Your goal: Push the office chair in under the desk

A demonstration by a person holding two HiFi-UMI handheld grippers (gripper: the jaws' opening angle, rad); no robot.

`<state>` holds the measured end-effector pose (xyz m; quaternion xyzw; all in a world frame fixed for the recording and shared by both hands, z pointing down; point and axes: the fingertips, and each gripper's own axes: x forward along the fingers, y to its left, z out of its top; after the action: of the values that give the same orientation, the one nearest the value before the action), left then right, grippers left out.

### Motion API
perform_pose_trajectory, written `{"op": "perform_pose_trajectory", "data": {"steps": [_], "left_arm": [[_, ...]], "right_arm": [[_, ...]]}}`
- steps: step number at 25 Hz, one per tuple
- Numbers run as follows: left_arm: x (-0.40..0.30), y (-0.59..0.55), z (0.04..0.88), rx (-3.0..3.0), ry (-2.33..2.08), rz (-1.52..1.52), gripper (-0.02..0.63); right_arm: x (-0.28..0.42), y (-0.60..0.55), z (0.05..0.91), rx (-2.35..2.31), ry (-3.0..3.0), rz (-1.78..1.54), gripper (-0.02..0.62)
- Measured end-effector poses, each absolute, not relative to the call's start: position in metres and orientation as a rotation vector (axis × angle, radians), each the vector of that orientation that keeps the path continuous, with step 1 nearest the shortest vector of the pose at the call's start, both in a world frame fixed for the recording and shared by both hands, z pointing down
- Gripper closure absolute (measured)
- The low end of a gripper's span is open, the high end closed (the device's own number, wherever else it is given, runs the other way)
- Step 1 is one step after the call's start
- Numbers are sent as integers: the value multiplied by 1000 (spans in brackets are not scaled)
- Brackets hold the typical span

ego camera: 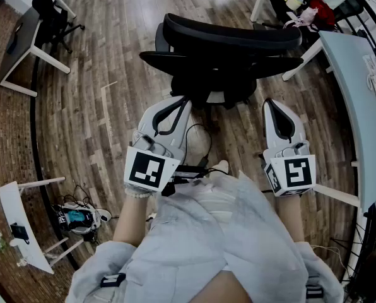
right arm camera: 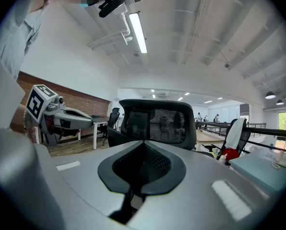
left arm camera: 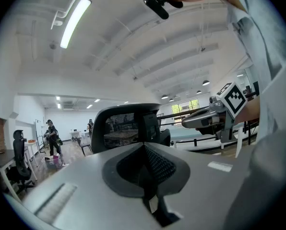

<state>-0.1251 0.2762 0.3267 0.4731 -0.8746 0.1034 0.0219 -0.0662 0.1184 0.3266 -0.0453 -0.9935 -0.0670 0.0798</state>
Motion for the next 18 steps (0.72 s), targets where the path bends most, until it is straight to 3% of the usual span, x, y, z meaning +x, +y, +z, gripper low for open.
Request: {"op": "perform_pose_trajectory", "data": {"steps": [18], "left_arm": [[-126,280,327,1466,-2709,320,603]], "right_arm": [[-67,122,328,-144,-2962,-201,588]]}}
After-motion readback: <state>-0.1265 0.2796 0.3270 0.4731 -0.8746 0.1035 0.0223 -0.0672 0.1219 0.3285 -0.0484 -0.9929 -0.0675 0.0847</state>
